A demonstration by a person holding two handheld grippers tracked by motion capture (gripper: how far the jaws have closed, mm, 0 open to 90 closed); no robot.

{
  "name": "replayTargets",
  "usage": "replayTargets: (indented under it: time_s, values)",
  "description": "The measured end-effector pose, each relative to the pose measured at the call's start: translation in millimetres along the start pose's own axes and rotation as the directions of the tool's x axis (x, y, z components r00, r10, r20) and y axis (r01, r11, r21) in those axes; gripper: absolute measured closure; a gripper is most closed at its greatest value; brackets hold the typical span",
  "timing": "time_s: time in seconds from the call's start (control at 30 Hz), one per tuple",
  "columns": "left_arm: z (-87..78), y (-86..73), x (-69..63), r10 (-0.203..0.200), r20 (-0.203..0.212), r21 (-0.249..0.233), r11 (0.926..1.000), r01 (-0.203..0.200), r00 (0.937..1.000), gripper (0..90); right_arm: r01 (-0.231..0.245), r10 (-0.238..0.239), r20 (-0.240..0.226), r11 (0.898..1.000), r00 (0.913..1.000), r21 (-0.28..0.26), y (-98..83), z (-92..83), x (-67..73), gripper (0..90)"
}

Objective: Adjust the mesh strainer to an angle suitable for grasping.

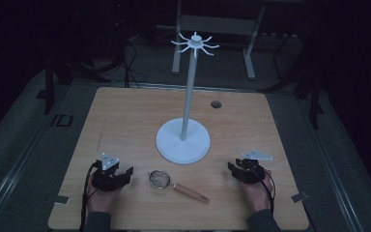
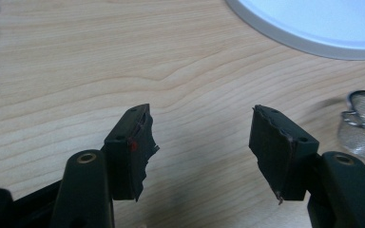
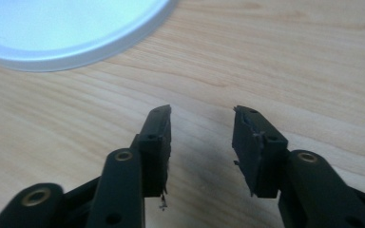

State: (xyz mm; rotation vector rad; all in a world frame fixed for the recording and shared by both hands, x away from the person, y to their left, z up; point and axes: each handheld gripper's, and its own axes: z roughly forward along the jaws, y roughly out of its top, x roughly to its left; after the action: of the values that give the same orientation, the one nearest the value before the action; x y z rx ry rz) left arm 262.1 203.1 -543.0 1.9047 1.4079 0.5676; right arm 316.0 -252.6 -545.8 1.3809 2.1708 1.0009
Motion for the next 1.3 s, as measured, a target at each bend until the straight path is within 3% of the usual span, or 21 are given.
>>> replayTargets:
  time_s: [0.07, 0.23, 0.43, 0.47, 0.5, 0.53, 0.67, 0.83, 1.0, 1.03, 1.07, 1.1, 1.3]
  values:
    - [-2.0, 3.2, -2.6, 0.015, 0.017, -0.004, 0.9999, -0.015, 0.9997, 42.0, 0.02, -0.02, 0.008, 1.0, 0.9998, -0.02, 0.7, -9.1, 1.9, 61.6]
    - [-6.4, 13.0, -9.0, 0.064, 0.045, -0.016, 0.9979, -0.063, 0.997, 45.4, 0.041, -0.043, -0.029, 0.998, 0.9987, -0.054, 1.2, -26.2, 9.0, 67.4]
    - [-8.0, 20.8, -11.1, 0.081, 0.066, -0.016, 0.9966, -0.08, 0.9945, 49.3, 0.058, -0.063, -0.071, 0.996, 0.9955, -0.07, -4.8, -36.6, 22.0, 77.1]
    - [-8.0, 20.8, -11.1, 0.081, 0.066, -0.016, 0.9966, -0.08, 0.9945, 49.3, 0.056, -0.062, -0.089, 0.996, 0.9941, -0.071, -6.6, -37.1, 24.3, 77.1]
    - [-7.4, 24.1, -12.7, 0.094, 0.08, -0.016, 0.9955, -0.093, 0.9924, 50.8, 0.06, -0.07, -0.123, 0.995, 0.9899, -0.08, -10.3, -37.6, 30.1, 85.3]
    - [-7.3, 25.4, -13.4, 0.1, 0.083, -0.013, 0.995, -0.099, 0.9915, 51.1, 0.062, -0.073, -0.137, 0.995, 0.9878, -0.081, -11.5, -37.8, 32.7, 86.7]
    - [-5.8, 30.0, -17.6, 0.12, 0.113, -0.003, 0.9927, -0.12, 0.9863, 51.9, 0.091, -0.108, -0.213, 0.992, 0.9711, -0.088, -14.9, -38.4, 45.9, 89.9]
    - [-4.2, 37.7, -24.7, 0.159, 0.143, -0.001, 0.987, -0.16, 0.9769, 52.4, 0.132, -0.152, -0.274, 0.987, 0.9497, -0.088, -19.2, -37.2, 59.6, 90.0]
    - [-1.4, 44.2, -31.9, 0.189, 0.165, 0.003, 0.9814, -0.192, 0.9681, 52.9, 0.17, -0.179, -0.328, 0.984, 0.9274, -0.055, -26.4, -28.5, 71.1, 90.0]
    - [-1.4, 44.2, -31.9, 0.189, 0.165, 0.003, 0.9814, -0.192, 0.9681, 53.1, 0.17, -0.179, -0.328, 0.984, 0.9274, -0.055, -26.4, -28.5, 71.1, 90.0]
    - [-1.4, 44.2, -31.9, 0.189, 0.165, 0.003, 0.9814, -0.192, 0.9681, 53.1, 0.178, -0.185, -0.34, 0.983, 0.9221, -0.052, -27.3, -27.7, 73.5, 90.0]
    - [0.0, 47.4, -36.3, 0.197, 0.169, 0.003, 0.9798, -0.2, 0.9658, 53.2, 0.199, -0.205, -0.368, 0.978, 0.9069, -0.055, -29.0, -28.0, 78.6, 90.0]
    - [0.6, 51.8, -40.6, 0.207, 0.178, 0.0, 0.9777, -0.21, 0.9621, 54.1, 0.263, -0.258, -0.442, 0.963, 0.8591, -0.05, -35.7, -28.7, 89.9, 90.0]
